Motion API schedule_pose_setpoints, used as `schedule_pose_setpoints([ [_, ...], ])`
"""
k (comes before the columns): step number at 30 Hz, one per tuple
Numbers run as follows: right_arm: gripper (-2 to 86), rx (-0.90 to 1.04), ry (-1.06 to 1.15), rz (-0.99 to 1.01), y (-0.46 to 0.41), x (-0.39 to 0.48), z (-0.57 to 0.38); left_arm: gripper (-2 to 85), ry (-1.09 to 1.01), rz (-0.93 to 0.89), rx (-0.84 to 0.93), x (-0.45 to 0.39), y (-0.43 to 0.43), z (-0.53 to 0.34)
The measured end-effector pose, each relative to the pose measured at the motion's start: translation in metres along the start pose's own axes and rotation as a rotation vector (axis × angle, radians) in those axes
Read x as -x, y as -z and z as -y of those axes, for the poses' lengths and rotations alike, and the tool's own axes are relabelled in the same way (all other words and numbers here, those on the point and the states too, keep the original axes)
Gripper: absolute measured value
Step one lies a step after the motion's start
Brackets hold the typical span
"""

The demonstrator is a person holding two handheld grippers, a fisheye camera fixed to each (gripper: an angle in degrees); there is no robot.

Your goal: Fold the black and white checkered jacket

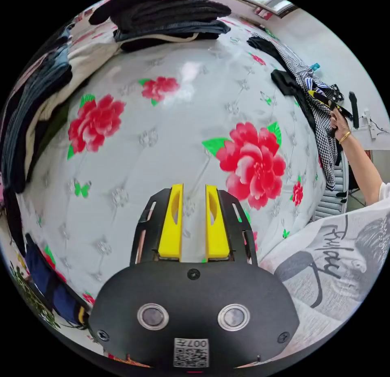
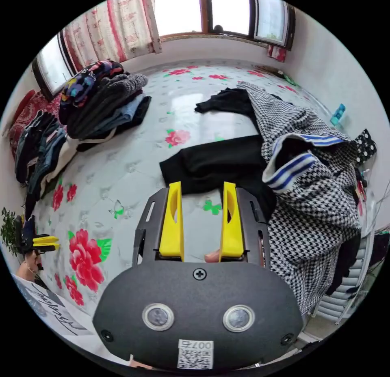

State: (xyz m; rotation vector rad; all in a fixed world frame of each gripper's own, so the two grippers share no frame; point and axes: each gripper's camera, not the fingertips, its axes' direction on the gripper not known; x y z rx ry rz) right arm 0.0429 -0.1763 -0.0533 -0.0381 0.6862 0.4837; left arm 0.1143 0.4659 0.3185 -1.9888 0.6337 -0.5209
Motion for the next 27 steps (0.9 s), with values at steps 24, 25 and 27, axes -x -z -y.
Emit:
schedule_pose_setpoints([
  [24, 5.0, 0.164, 0.267, 0.595, 0.056, 0.025, -0.151, 9.4, 0.285, -0.183, -0.266, -0.074, 0.032, -0.092],
  [25, 5.2, 0.156, 0.327, 0.579, 0.063, 0.041, -0.158, 9.7, 0.268, -0.198, -0.281, -0.082, 0.039, -0.101],
  [27, 6.0, 0.140, 0.564, 0.554, 0.089, 0.103, -0.180, 9.8, 0.248, -0.212, -0.296, -0.091, 0.050, -0.115],
])
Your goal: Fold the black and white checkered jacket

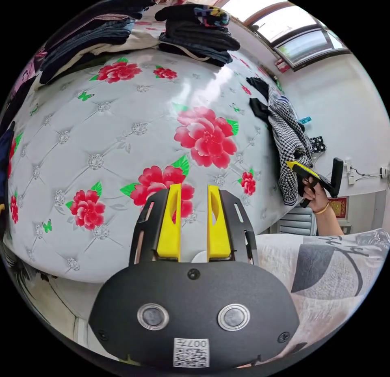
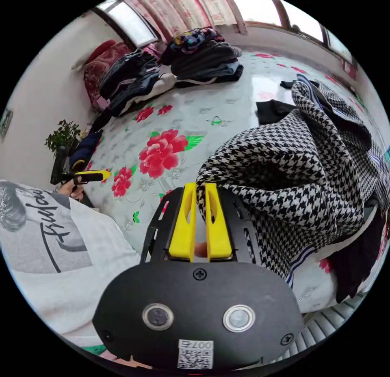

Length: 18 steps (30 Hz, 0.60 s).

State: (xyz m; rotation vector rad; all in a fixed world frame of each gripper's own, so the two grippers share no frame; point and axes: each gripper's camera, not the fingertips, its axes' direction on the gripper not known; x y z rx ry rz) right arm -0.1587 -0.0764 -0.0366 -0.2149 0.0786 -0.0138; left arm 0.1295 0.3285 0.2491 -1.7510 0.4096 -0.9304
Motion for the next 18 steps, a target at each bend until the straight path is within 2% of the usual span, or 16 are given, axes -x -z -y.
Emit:
schedule_pose_setpoints([
  [1, 6.2, 0.005, 0.058, 0.022, -0.002, 0.015, 0.004, 9.7, -0.007, -0.005, -0.021, -0.002, 0.012, -0.008],
  [3, 6.8, 0.006, 0.207, 0.210, -0.010, 0.065, 0.018, 9.7, 0.007, 0.007, -0.068, -0.001, 0.034, -0.022],
  [6, 7.3, 0.065, 0.387, 0.392, -0.037, 0.137, 0.037, 9.7, 0.083, 0.019, -0.212, 0.012, 0.083, -0.055],
  [8, 7.6, 0.125, 0.550, 0.443, -0.055, 0.192, 0.043, 9.7, 0.184, 0.050, -0.337, 0.030, 0.124, -0.091],
  [9, 7.7, 0.155, 0.670, 0.449, -0.064, 0.230, 0.042, 9.7, 0.206, 0.058, -0.363, 0.034, 0.133, -0.101],
  [12, 7.8, 0.210, 0.845, 0.470, -0.081, 0.300, 0.039, 9.7, 0.295, 0.155, -0.433, 0.047, 0.167, -0.143],
  [14, 8.3, 0.226, 0.867, 0.485, -0.082, 0.318, 0.039, 10.2, 0.320, 0.213, -0.458, 0.042, 0.182, -0.169],
  [16, 8.6, 0.130, 0.831, 0.532, -0.064, 0.309, 0.041, 10.6, 0.309, 0.228, -0.458, 0.032, 0.183, -0.181],
  [18, 9.2, -0.033, 0.715, 0.480, -0.037, 0.266, 0.042, 10.9, 0.276, 0.226, -0.435, 0.020, 0.175, -0.181],
])
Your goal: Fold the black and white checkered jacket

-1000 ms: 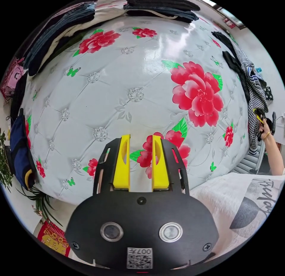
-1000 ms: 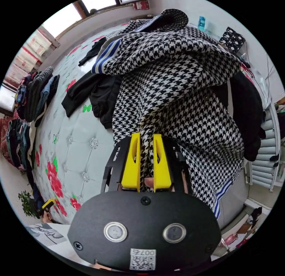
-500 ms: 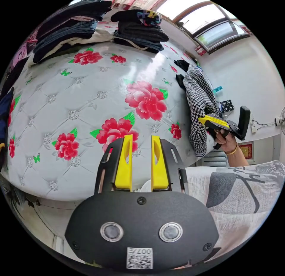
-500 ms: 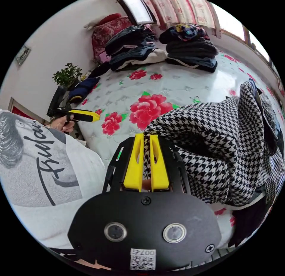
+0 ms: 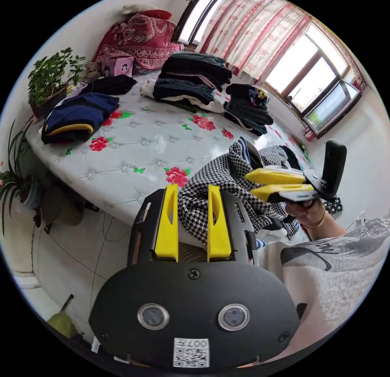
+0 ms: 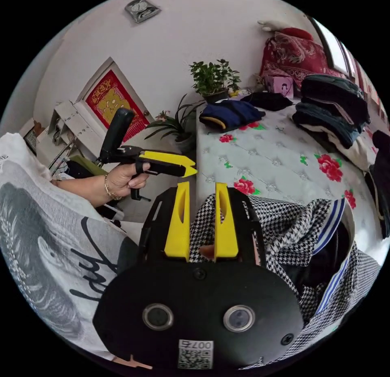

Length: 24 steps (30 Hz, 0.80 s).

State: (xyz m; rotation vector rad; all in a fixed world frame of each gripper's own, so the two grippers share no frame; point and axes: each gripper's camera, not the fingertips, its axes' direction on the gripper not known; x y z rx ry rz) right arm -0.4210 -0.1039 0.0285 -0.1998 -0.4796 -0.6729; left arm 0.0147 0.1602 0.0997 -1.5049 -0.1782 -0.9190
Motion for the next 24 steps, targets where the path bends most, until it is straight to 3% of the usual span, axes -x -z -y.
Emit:
schedule_pose_setpoints([
  [6, 11.7, -0.034, -0.468, -0.417, 0.092, -0.109, -0.103, 13.2, -0.179, -0.171, 0.095, -0.071, -0.051, 0.026],
  [10, 12.9, 0.022, -0.606, -0.498, 0.114, -0.138, -0.137, 16.9, -0.339, -0.306, 0.184, -0.143, -0.092, 0.066],
  [13, 13.4, 0.093, -0.583, -0.522, 0.092, -0.138, -0.136, 17.1, -0.404, -0.222, 0.298, -0.190, -0.135, 0.091],
  [16, 12.9, 0.239, -0.573, -0.529, 0.046, -0.147, -0.131, 7.9, -0.388, -0.001, 0.469, -0.198, -0.192, 0.104],
  [19, 9.4, 0.341, -0.644, -0.563, 0.024, -0.167, -0.136, 5.1, -0.321, -0.093, 0.433, -0.178, -0.171, 0.114],
  [24, 3.6, -0.200, -0.610, -0.598, 0.152, -0.124, -0.123, 4.0, -0.195, -0.192, 0.153, -0.132, -0.034, 0.132],
])
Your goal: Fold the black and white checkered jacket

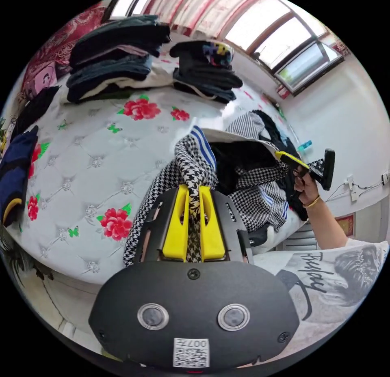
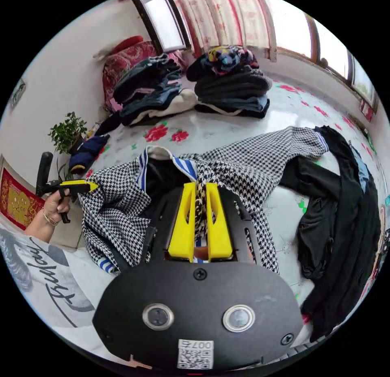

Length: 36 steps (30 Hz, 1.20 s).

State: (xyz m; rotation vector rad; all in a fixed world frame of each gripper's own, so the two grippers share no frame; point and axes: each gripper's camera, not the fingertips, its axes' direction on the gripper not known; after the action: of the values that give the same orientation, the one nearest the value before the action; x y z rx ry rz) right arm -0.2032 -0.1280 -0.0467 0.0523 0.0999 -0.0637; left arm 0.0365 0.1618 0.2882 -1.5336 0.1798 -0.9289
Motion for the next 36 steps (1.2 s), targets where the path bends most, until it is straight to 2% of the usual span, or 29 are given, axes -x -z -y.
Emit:
schedule_pose_setpoints([
  [4, 1.3, -0.282, 0.007, -0.004, 0.105, 0.007, 0.015, 3.6, 0.054, -0.072, -0.292, -0.002, 0.130, -0.022],
  [6, 0.3, -0.497, 0.031, -0.045, 0.176, 0.025, 0.006, 3.5, 0.033, -0.121, -0.464, -0.014, 0.191, -0.041],
  [8, 0.1, -0.638, 0.082, -0.099, 0.229, 0.043, -0.007, 3.2, -0.062, -0.137, -0.681, -0.046, 0.271, -0.074],
  [11, 0.1, -1.063, 0.153, -0.131, 0.331, 0.070, -0.055, 3.0, -0.192, -0.136, -0.876, -0.086, 0.342, -0.114],
  [14, 0.4, -1.224, 0.176, -0.270, 0.406, 0.098, -0.079, 2.9, -0.333, -0.113, -1.077, -0.137, 0.407, -0.168],
  [16, 1.1, -1.141, 0.185, -0.266, 0.422, 0.106, -0.073, 3.0, -0.369, -0.021, -1.092, -0.158, 0.410, -0.180],
  [18, 4.2, -0.876, 0.225, -0.132, 0.401, 0.103, -0.053, 3.1, -0.348, -0.028, -1.014, -0.160, 0.398, -0.178],
  [19, 5.4, -0.811, 0.233, -0.093, 0.387, 0.102, -0.049, 3.1, -0.314, -0.058, -0.951, -0.154, 0.384, -0.177],
  [21, 10.7, -0.502, 0.193, 0.041, 0.306, 0.095, -0.044, 3.2, -0.252, -0.059, -0.849, -0.146, 0.361, -0.176],
  [22, 11.8, -0.413, 0.171, 0.080, 0.281, 0.094, -0.045, 3.2, -0.206, -0.048, -0.788, -0.140, 0.346, -0.179],
  [24, 14.0, -0.109, 0.089, 0.201, 0.182, 0.093, -0.067, 3.2, -0.158, -0.040, -0.736, -0.131, 0.334, -0.187],
  [27, 15.4, 0.082, 0.027, 0.141, 0.100, 0.098, -0.095, 3.1, -0.105, -0.056, -0.729, -0.115, 0.340, -0.205],
  [33, 17.9, 0.246, 0.155, 0.064, 0.039, 0.124, -0.052, 3.0, -0.090, -0.042, -0.756, -0.109, 0.370, -0.225],
  [36, 17.1, 0.330, 0.032, 0.008, 0.001, 0.106, -0.027, 3.1, -0.094, -0.058, -0.756, -0.110, 0.375, -0.233],
])
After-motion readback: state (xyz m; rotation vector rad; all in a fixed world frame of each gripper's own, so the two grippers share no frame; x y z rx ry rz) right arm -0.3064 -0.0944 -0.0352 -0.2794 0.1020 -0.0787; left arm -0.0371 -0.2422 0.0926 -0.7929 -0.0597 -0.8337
